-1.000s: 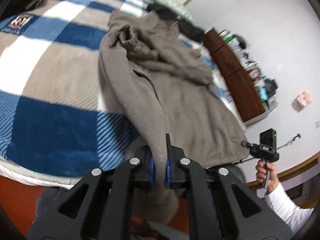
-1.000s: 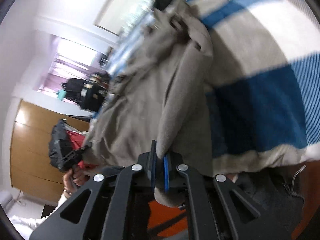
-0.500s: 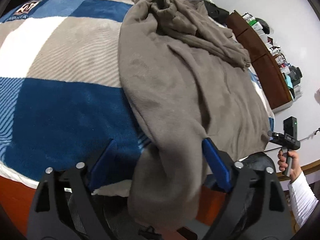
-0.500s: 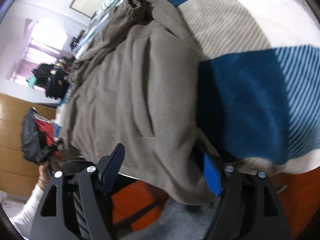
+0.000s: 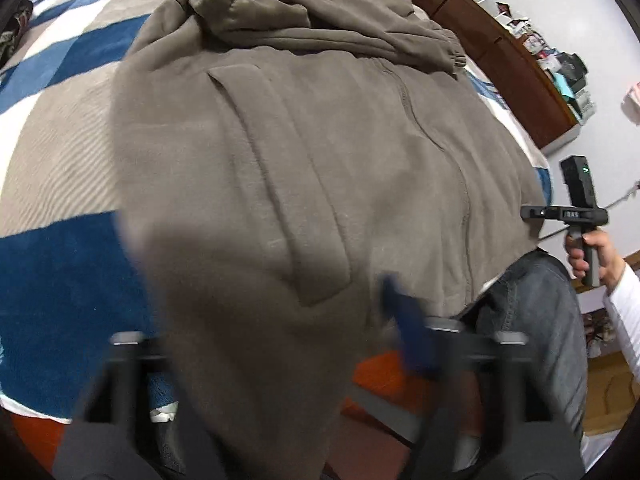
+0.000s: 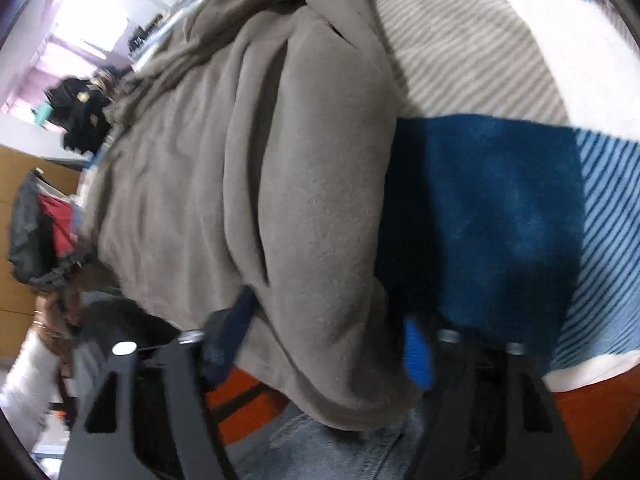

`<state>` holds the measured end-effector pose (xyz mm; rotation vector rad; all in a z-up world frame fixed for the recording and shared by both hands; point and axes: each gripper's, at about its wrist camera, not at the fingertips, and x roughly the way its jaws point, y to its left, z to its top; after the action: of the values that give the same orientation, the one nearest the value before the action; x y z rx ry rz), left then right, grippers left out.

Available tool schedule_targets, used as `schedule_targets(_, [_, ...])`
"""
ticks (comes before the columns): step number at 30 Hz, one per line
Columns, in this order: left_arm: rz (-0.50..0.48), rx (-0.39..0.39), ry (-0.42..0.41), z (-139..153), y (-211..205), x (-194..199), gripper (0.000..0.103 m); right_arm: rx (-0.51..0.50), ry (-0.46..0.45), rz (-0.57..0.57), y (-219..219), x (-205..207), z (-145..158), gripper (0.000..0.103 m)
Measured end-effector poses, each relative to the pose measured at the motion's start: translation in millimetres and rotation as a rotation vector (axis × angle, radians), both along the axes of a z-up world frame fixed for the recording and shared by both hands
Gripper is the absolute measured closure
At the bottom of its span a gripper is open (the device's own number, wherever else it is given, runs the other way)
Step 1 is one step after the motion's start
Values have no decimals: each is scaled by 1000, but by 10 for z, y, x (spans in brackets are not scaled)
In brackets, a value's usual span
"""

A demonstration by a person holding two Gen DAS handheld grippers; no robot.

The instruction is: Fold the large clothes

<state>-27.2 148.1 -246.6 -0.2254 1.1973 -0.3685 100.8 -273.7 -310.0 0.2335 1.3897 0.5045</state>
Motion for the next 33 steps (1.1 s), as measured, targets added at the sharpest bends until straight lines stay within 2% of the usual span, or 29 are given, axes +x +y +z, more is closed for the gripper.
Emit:
schedule_targets(1, [10, -12, 0, 11, 18, 0, 70, 29, 14, -8, -1, -13, -14, 80])
schedule_targets(2, [19, -25, 1, 21, 23, 10, 71, 36, 8, -2, 21, -25, -13, 85])
schedule_targets(5, [40, -42, -18, 72, 69, -23, 82, 11, -32, 21, 99, -96, 42, 90])
schedule_targets(7, [51, -43, -30, 114, 88, -39, 91, 40, -30, -22, 70, -113, 85, 91])
schedule_targets(11, [88, -102, -73, 297, 176, -94, 93, 153, -69, -50, 27, -206, 257, 93])
schedule_targets(15, [87, -98, -134, 534, 171, -89, 94, 323, -104, -71, -8, -262, 510, 93])
schedule_targets(19, [98, -142, -188, 827, 197, -6, 94, 422, -130, -70, 44, -216, 743, 93])
schedule_targets(27, [98, -203, -240, 1284, 164, 324, 94, 561, -187, -111, 81, -32, 1190, 93])
schedule_targets(33, [157, -278, -263, 1600, 317, 669, 94, 626, -240, -158, 164, 293, 1540, 93])
